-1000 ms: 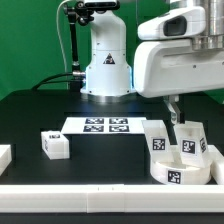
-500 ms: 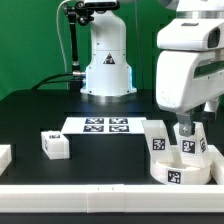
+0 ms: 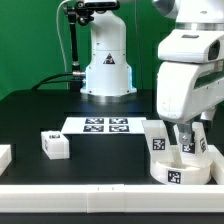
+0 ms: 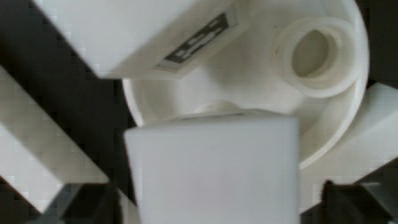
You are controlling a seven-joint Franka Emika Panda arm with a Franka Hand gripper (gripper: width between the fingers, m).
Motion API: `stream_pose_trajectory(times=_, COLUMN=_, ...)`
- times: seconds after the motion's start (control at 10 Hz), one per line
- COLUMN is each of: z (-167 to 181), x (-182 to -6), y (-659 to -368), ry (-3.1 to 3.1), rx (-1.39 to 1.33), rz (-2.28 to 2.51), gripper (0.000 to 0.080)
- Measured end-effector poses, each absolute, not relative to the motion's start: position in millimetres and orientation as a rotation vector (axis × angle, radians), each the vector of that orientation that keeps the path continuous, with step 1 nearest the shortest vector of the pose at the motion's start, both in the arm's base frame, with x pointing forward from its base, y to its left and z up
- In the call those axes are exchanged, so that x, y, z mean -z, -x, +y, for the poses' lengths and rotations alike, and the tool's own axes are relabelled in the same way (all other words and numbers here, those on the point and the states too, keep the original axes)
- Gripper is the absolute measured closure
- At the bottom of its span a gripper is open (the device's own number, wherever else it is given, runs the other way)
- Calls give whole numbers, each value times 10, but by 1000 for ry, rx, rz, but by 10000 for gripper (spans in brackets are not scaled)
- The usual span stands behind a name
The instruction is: Assemble stool
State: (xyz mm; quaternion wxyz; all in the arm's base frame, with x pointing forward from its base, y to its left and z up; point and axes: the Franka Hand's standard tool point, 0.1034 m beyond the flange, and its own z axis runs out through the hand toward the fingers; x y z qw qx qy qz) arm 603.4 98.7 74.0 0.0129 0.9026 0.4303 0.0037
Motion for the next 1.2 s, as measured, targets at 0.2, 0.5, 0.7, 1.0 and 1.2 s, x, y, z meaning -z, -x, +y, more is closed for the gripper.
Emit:
stream_pose_trajectory(times=0.2, z=977, x=-741, y=-6036, ry=-2826, rx=-12, rz=1312, gripper=463)
stream_pose_trajectory(times=0.5, z=973, x=-740, y=-6036, ry=-2913, rx=-15, rz=1111, gripper=463)
stream_pose_trajectory(times=0.7, z=973, x=-740, y=-6036, ry=-2988, rx=-18, rz=896, gripper=463)
stream_pose_trajectory(times=1.0, z=949, x=-728, y=-6030, ry=-3125, rx=-27, rz=298, gripper=462)
stream_pose_trajectory(times=1.2, z=1010, x=-721, y=-6020, ry=-3153, rx=-36, rz=-206, gripper=462)
